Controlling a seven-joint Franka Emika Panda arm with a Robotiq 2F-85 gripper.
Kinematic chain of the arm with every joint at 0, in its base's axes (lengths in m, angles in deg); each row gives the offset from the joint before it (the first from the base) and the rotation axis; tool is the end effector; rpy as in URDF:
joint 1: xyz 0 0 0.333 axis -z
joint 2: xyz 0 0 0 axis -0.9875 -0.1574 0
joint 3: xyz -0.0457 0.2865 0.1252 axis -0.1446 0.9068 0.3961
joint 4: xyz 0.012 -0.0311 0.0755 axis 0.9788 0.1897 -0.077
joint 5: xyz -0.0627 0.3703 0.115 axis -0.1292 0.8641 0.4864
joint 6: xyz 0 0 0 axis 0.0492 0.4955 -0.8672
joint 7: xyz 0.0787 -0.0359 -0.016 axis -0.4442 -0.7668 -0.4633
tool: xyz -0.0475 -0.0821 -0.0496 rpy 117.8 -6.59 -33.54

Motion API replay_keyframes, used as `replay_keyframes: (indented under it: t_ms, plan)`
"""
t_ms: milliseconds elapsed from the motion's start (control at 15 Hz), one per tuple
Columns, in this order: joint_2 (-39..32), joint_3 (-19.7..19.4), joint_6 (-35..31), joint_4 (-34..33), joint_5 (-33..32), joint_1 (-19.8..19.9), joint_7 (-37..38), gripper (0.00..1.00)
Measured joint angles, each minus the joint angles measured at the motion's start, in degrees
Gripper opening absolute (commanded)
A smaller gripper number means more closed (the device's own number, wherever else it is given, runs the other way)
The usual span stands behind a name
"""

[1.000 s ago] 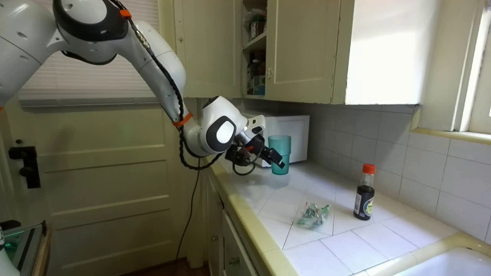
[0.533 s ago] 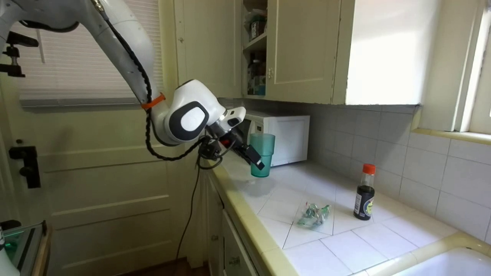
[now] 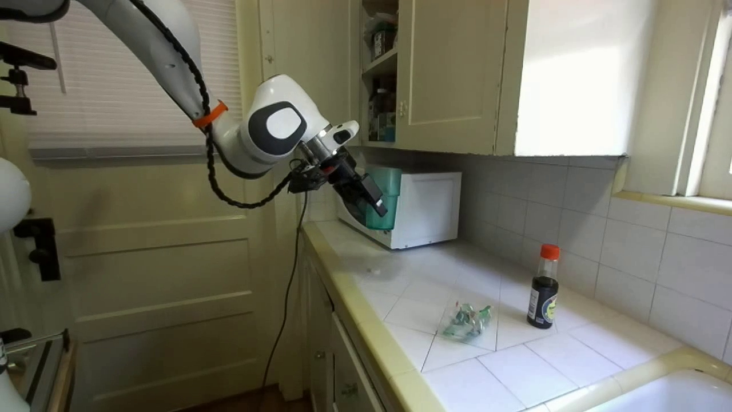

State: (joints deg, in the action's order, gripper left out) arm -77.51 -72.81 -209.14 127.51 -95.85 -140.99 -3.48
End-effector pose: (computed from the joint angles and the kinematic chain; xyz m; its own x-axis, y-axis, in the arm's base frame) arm 0.5574 -0.0414 0.3773 0.7986 0.0370 0.6007 -0.1169 -0.9695 0.2152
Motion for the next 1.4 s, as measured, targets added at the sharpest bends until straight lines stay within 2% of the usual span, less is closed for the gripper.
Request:
replay_keyframes:
  t_ms: [333,600,667,733,1067,1133,1400]
  plan:
    - [0.1,-9.4,10.4,-6.1,-6.7,-17.5,3.8,0.51]
    - [0.3,-17.4,11.7,-7.6,-11.6,-29.6,5.0,0.51]
    - [0.5,-19.4,11.5,-7.6,-12.2,-32.0,5.0,0.76]
    - [0.5,-20.0,11.5,-7.7,-12.2,-32.9,5.0,0.76]
    - [0.2,-19.5,11.5,-7.7,-12.2,-32.2,5.0,0.76]
    - [0.2,-19.5,11.5,-7.7,-12.2,-32.2,5.0,0.51]
    - [0.2,-19.2,11.3,-8.0,-12.2,-31.7,4.5,0.51]
